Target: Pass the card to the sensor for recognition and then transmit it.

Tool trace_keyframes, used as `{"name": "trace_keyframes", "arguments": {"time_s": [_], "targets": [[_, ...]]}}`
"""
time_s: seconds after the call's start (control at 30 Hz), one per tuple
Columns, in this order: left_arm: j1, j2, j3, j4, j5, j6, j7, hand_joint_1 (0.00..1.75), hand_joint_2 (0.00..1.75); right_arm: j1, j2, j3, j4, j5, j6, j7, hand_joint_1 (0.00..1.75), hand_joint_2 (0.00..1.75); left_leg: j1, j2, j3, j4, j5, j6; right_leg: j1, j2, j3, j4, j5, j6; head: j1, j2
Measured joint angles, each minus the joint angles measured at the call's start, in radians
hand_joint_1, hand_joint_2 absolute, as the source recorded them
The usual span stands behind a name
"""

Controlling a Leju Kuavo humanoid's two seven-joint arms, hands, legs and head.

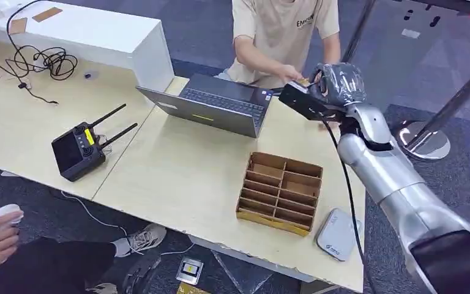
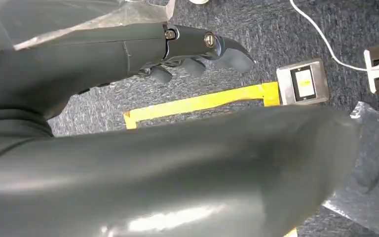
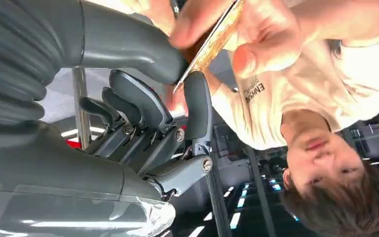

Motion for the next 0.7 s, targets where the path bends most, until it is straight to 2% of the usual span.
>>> {"name": "trace_keyframes", "arguments": {"time_s": [0.13,0.17,0.47,0.5,0.7], "targets": [[0.0,0.0,0.0,0.0,-0.002,0.0,0.0,0.0,0.0,0.001,0.005,0.008,0.01,-0.004,-0.023,-0.01,0.0,1.75,0.0,0.0,0.0,0.0,0.0,0.0,0.0,0.0,0.0,0.0,0.0,0.0,0.0,0.0],[0.0,0.0,-0.001,0.0,-0.003,0.0,0.0,0.0,0.0,0.001,0.006,0.01,0.011,-0.007,-0.029,-0.012,0.0,0.0,0.0,0.0,0.0,0.0,0.0,0.0,0.0,0.0,0.0,0.0,0.0,0.0,0.0,0.0],[0.001,0.0,-0.001,0.0,-0.003,0.002,-0.001,0.0,0.0,0.0,0.008,0.013,0.01,-0.034,-0.075,-0.033,0.0,0.0,0.0,0.0,0.0,0.0,0.0,0.0,0.0,0.0,0.0,0.0,0.0,0.0,0.0,0.0],[0.003,0.0,-0.001,0.0,-0.002,0.002,-0.001,0.0,0.0,-0.001,0.006,0.009,-0.005,-0.049,-0.102,-0.043,0.0,0.0,0.0,0.0,0.0,0.0,0.0,0.0,0.0,0.0,0.0,0.0,0.0,0.0,0.0,0.0],[0.01,0.0,-0.001,0.0,0.003,0.01,-0.002,0.0,0.0,-0.001,-0.016,-0.017,-0.085,-0.071,-0.132,-0.026,0.0,0.0,0.0,0.0,0.0,0.0,0.0,0.0,0.0,0.0,0.0,0.0,0.0,0.0,0.0,0.0]]}}
